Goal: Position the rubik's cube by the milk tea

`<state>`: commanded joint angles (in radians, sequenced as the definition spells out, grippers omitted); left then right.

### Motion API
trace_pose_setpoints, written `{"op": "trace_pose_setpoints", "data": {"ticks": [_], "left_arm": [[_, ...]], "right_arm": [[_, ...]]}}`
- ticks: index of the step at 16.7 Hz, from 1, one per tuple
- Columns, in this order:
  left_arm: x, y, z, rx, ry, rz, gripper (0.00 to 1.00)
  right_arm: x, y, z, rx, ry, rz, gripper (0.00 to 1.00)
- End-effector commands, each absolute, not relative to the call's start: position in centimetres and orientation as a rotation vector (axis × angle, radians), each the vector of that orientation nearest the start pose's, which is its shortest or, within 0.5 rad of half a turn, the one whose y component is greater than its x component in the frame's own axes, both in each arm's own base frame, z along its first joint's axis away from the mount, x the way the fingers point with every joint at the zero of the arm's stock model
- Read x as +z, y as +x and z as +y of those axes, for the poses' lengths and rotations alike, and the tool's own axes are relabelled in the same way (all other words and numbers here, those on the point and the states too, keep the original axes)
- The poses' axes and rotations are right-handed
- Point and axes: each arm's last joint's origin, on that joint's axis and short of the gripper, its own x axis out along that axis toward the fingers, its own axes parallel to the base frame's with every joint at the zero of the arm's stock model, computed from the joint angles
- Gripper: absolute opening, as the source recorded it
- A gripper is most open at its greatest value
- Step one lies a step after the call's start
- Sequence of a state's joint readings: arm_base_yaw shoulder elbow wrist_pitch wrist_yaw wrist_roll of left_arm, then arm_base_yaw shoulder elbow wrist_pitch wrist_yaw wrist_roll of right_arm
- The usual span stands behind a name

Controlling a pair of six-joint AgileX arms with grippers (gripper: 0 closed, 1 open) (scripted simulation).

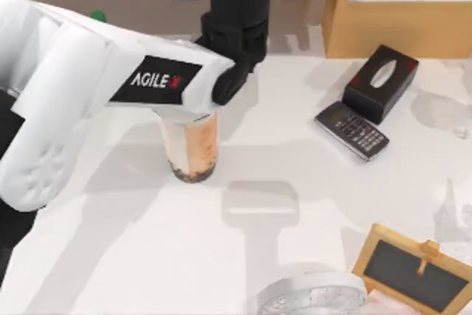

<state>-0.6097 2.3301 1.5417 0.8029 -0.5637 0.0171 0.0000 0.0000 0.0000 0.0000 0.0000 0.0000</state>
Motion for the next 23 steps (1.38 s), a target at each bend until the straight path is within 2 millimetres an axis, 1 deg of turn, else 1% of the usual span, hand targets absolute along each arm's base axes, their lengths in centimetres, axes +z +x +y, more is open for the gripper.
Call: {"op": "trace_pose_setpoints", "data": {"ticks": [3,7,20,21,23], "left_arm": [[14.83,44.34,-27.92,-0.020,0.000,0.000,1.00],[14.82,44.34,-27.92,-0.020,0.000,0.000,1.00],[14.82,44.34,-27.92,-0.020,0.000,0.000,0.02],[14.82,44.34,-27.92,-0.020,0.000,0.000,0.00],[14.82,44.34,-27.92,-0.020,0.000,0.000,0.00]], "right_arm": [[16.00,10.57,-0.12,0.000,0.000,0.000,1.00],[16.00,10.57,-0.12,0.000,0.000,0.000,1.00],[16.00,10.57,-0.12,0.000,0.000,0.000,1.00],[16.00,10.57,-0.12,0.000,0.000,0.000,1.00],[16.00,10.57,-0.12,0.000,0.000,0.000,1.00]]}}
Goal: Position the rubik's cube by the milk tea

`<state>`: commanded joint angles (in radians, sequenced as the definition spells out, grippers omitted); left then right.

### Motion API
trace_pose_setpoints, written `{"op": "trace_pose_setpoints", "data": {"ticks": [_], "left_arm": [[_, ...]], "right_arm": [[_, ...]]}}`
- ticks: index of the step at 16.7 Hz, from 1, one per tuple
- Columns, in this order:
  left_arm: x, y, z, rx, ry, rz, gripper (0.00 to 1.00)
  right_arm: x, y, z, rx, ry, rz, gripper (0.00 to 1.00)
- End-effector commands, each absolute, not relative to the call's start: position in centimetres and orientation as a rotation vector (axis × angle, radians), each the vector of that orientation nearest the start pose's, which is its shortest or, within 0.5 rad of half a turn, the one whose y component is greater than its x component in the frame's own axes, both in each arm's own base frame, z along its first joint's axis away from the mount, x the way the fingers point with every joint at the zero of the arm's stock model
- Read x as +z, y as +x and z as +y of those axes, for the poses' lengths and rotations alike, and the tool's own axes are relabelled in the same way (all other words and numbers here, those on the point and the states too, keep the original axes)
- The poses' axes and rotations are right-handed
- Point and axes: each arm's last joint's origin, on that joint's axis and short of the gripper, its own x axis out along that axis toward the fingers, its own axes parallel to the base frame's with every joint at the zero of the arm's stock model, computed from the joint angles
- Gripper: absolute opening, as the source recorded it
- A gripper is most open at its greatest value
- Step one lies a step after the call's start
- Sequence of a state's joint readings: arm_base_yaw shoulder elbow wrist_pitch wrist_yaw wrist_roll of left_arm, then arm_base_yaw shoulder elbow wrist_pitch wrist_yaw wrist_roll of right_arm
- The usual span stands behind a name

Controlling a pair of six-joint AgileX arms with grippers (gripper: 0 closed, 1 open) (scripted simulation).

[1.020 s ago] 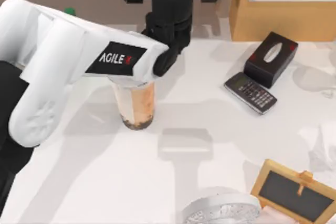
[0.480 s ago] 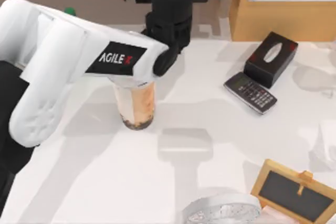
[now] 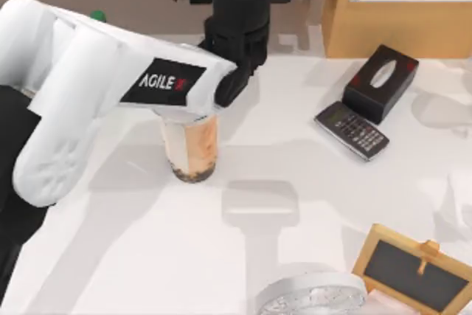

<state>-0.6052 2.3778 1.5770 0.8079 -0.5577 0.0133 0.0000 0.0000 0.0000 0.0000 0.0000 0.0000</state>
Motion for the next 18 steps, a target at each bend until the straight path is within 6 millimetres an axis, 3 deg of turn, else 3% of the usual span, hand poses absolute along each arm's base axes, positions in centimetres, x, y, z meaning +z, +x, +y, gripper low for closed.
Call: {"op": "trace_pose_setpoints", "data": {"ticks": [7,11,14,18], "left_arm": [[15.0,44.3,-28.0,-0.024,0.000,-0.002,0.00],[17.8,46.8,-25.9,-0.034,-0.015,-0.037,0.00],[18.8,48.6,-24.3,-0.041,-0.026,-0.054,0.00],[18.8,48.3,-24.3,-0.025,-0.032,-0.045,0.00]], "right_arm": [[16.0,10.6,-0.1,0.000,0.000,0.000,1.00],[16.0,10.6,-0.1,0.000,0.000,0.000,1.00],[16.0,10.6,-0.1,0.000,0.000,0.000,1.00],[16.0,10.6,-0.1,0.000,0.000,0.000,1.00]]}}
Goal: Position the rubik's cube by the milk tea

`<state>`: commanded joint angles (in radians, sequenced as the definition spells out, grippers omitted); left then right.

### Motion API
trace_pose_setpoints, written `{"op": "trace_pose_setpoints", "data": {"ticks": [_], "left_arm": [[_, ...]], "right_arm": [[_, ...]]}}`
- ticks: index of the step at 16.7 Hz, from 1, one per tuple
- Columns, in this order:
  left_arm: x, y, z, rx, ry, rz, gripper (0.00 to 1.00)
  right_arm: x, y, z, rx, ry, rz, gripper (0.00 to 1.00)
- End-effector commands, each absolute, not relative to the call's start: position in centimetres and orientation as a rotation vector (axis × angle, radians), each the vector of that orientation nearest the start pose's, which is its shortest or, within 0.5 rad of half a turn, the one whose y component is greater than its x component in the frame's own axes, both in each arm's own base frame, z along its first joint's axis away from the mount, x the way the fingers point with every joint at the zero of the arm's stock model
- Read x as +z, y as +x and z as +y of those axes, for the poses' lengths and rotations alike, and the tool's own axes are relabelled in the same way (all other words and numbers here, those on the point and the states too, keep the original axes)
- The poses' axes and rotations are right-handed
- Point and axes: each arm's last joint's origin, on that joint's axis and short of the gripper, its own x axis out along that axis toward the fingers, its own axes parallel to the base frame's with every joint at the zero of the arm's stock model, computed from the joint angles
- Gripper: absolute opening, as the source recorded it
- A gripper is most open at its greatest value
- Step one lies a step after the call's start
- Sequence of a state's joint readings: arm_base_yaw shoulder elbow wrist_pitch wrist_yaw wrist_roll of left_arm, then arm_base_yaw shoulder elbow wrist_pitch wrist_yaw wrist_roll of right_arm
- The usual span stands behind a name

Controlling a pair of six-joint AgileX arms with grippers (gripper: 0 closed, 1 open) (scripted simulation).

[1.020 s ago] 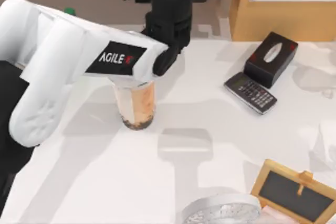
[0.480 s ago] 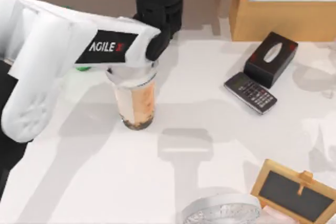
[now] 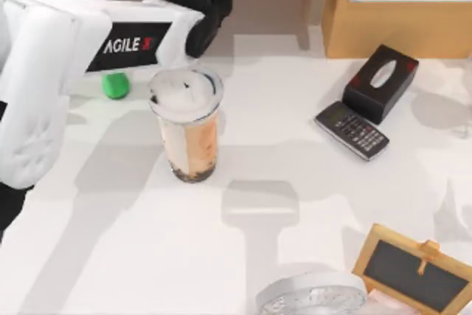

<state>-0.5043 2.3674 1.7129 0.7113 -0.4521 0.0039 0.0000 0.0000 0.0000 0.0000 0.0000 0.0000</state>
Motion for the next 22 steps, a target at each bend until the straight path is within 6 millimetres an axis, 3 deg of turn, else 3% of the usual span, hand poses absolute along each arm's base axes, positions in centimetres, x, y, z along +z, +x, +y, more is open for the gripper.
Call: {"op": "trace_pose_setpoints", "data": {"ticks": [6,12,16,22], "left_arm": [[16.0,44.3,-28.0,-0.023,0.000,-0.002,0.00],[16.2,44.4,-27.9,-0.019,-0.006,0.001,0.00],[18.8,44.5,-27.2,-0.006,-0.083,0.053,0.00],[24.9,42.9,-24.9,-0.050,-0.143,0.316,0.00]], "right_arm": [[16.0,10.6,-0.1,0.000,0.000,0.000,1.00],[16.0,10.6,-0.1,0.000,0.000,0.000,1.00],[16.0,10.6,-0.1,0.000,0.000,0.000,1.00],[16.0,10.6,-0.1,0.000,0.000,0.000,1.00]]}}
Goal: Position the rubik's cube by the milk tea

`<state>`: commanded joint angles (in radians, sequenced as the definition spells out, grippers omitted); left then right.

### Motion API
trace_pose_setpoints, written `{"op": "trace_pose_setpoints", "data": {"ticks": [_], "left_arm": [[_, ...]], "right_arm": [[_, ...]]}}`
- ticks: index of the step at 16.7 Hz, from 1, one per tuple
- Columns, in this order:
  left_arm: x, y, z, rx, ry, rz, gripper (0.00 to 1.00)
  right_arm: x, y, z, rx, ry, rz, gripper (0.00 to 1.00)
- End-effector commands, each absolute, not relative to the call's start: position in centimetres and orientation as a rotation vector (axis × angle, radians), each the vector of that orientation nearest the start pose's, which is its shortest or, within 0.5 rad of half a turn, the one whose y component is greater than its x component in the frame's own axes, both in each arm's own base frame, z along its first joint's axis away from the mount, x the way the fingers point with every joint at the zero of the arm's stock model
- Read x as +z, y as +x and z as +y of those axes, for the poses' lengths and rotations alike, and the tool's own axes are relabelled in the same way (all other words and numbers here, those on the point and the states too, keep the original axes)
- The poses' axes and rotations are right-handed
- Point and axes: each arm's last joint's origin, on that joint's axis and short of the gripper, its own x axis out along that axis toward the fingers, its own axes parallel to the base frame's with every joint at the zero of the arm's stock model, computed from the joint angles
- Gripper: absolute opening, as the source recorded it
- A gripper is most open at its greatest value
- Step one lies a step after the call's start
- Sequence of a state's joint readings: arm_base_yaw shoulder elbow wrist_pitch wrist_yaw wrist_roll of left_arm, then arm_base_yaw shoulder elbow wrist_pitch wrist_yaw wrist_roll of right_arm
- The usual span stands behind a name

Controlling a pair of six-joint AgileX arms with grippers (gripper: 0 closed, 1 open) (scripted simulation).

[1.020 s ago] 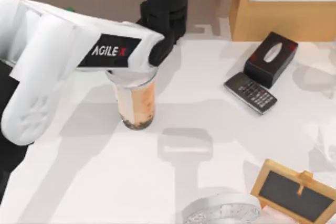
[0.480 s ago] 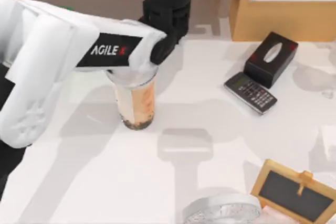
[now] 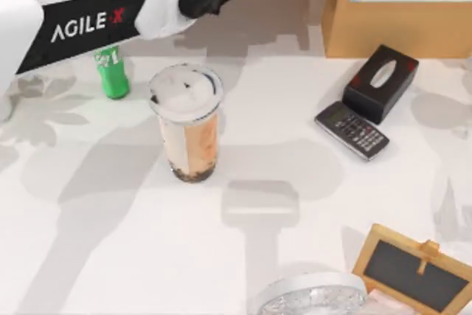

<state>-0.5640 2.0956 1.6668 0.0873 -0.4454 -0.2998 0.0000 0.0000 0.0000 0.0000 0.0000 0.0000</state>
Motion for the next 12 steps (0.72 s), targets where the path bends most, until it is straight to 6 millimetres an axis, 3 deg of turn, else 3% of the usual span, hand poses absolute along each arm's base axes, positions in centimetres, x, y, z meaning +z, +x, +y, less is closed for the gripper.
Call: {"op": "trace_pose_setpoints", "data": {"ticks": [3,6,9,12], "left_arm": [[26.9,41.4,-21.4,-0.059,-0.108,0.557,0.00],[27.0,39.5,-17.1,-0.051,-0.054,0.847,0.00],[25.6,38.5,-12.1,-0.016,-0.021,1.121,0.00],[22.1,38.4,-7.6,0.014,-0.009,1.380,0.00]], "right_arm": [[16.0,10.6,-0.1,0.000,0.000,0.000,1.00],[16.0,10.6,-0.1,0.000,0.000,0.000,1.00],[16.0,10.6,-0.1,0.000,0.000,0.000,1.00],[16.0,10.6,-0.1,0.000,0.000,0.000,1.00]]}}
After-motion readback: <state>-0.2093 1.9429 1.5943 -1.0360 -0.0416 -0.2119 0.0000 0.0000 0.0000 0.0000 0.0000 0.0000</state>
